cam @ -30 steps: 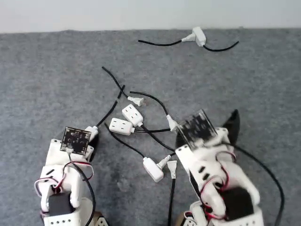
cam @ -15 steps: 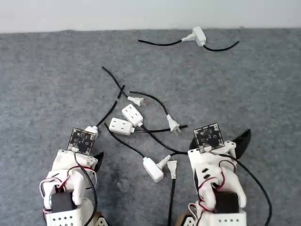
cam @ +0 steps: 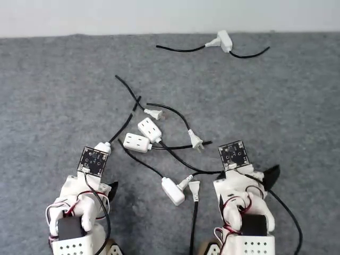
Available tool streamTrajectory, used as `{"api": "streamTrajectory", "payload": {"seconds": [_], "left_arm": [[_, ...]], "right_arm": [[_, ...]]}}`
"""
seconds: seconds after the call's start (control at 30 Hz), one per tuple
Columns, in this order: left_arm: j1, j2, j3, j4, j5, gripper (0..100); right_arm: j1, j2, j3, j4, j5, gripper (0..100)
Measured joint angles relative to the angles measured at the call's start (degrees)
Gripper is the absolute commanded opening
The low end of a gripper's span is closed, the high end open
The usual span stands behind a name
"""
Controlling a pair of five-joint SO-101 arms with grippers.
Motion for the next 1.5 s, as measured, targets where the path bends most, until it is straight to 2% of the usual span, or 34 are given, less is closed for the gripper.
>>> {"api": "streamTrajectory", "payload": {"seconds": [0.23, 1.5], "left_arm": [[0.0, 0.0, 0.0, 0.0, 0.0, 31], [0.0, 0.0, 0.0, 0.0, 0.0, 31]], "right_arm": [[0.0, 0.0, 0.0, 9.32, 0.0, 53.0], [0.0, -0.09, 0.0, 9.58, 0.0, 53.0]]}}
